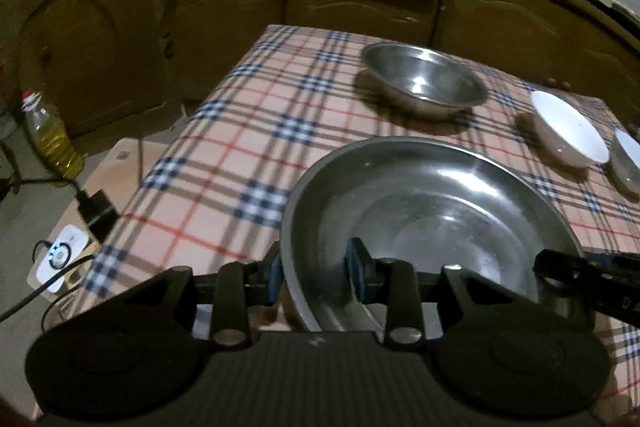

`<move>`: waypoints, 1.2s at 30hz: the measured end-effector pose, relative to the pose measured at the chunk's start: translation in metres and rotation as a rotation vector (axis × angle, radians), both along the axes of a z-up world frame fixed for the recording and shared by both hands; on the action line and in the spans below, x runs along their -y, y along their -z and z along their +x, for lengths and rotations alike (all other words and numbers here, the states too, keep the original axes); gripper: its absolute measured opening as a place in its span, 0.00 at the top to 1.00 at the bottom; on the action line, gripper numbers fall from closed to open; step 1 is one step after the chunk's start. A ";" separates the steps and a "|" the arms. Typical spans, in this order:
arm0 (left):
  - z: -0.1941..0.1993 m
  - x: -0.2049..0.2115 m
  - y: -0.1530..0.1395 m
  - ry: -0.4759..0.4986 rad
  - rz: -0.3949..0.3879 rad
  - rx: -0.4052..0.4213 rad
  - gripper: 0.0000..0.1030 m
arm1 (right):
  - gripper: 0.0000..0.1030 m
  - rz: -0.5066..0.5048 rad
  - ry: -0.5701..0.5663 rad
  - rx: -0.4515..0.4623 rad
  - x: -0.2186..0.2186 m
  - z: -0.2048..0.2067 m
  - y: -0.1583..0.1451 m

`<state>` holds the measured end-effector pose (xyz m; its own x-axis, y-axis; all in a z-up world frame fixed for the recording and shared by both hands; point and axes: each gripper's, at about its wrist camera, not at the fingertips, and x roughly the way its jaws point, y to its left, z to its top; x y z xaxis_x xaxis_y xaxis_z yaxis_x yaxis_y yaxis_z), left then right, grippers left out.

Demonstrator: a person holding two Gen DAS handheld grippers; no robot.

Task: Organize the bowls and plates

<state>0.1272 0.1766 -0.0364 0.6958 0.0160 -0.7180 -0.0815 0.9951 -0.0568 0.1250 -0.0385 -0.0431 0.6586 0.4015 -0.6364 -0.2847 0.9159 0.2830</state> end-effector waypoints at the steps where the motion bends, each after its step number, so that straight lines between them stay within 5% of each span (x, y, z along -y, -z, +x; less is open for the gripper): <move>1: -0.001 -0.004 0.001 -0.007 -0.003 -0.002 0.67 | 0.73 -0.003 -0.008 -0.002 -0.004 0.000 0.001; 13: -0.004 -0.006 0.022 -0.032 -0.021 -0.029 0.66 | 0.71 -0.002 0.004 -0.074 -0.003 0.004 0.021; 18: -0.004 -0.011 0.017 -0.067 -0.015 -0.030 0.53 | 0.63 0.008 0.063 -0.031 0.020 0.005 0.010; 31: 0.040 0.012 -0.054 0.023 -0.016 0.067 0.25 | 0.33 -0.018 0.092 0.076 0.052 0.047 -0.046; 36: 0.077 0.024 -0.063 0.048 -0.025 0.066 0.21 | 0.31 -0.016 0.074 0.085 0.045 0.076 -0.059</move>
